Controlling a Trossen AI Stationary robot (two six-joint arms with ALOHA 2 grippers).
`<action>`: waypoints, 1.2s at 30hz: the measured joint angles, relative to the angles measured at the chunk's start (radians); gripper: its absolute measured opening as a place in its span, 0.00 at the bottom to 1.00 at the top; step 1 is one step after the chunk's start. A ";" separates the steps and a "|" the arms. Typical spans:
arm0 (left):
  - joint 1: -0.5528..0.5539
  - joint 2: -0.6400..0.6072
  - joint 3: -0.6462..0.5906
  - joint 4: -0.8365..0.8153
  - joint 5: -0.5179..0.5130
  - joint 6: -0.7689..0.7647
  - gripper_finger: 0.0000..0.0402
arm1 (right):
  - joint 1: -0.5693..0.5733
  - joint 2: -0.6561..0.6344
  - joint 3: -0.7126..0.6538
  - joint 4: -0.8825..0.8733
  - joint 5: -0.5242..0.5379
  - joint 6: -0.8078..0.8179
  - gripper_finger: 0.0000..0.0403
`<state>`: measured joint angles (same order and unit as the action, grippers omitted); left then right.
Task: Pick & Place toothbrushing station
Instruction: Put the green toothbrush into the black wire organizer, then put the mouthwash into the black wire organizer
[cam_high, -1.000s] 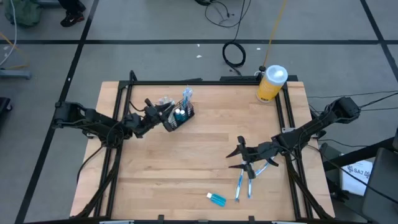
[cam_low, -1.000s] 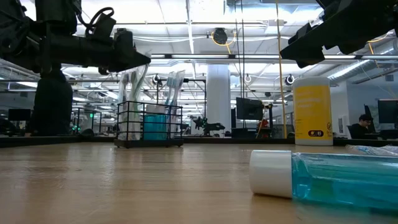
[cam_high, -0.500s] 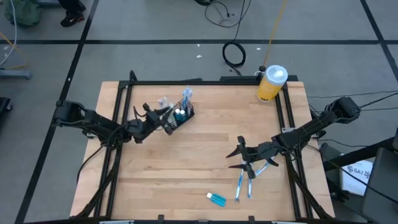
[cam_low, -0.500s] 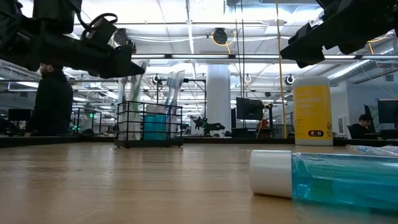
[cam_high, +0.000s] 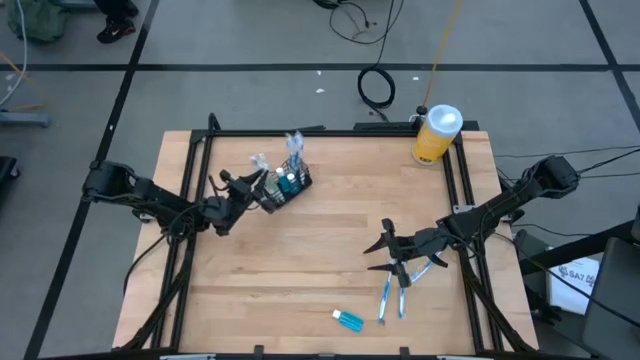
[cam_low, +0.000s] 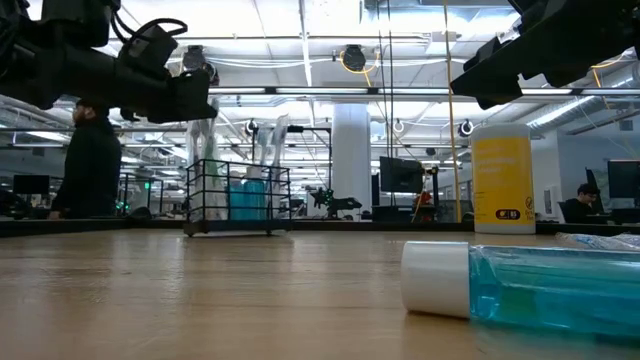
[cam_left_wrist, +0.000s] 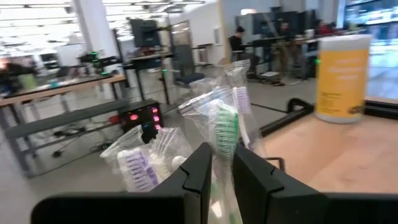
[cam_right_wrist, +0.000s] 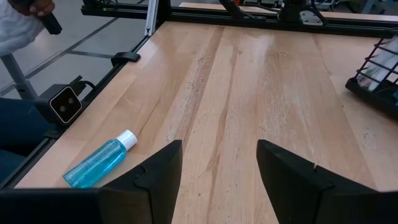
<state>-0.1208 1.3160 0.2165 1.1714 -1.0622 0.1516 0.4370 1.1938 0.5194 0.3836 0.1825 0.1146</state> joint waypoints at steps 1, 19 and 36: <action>-0.001 0.000 0.000 -0.002 0.019 0.000 0.14 | 0.000 0.000 0.000 0.000 0.000 0.000 0.49; -0.006 0.000 0.000 -0.070 0.120 -0.076 0.37 | 0.000 0.000 0.000 0.000 0.000 0.000 0.49; -0.144 -0.016 0.181 -0.079 -0.214 0.255 0.52 | 0.000 0.000 0.000 0.000 0.000 0.000 0.49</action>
<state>-0.2647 1.2995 0.3970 1.0924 -1.2765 0.4062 0.4370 1.1938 0.5198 0.3840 0.1825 0.1146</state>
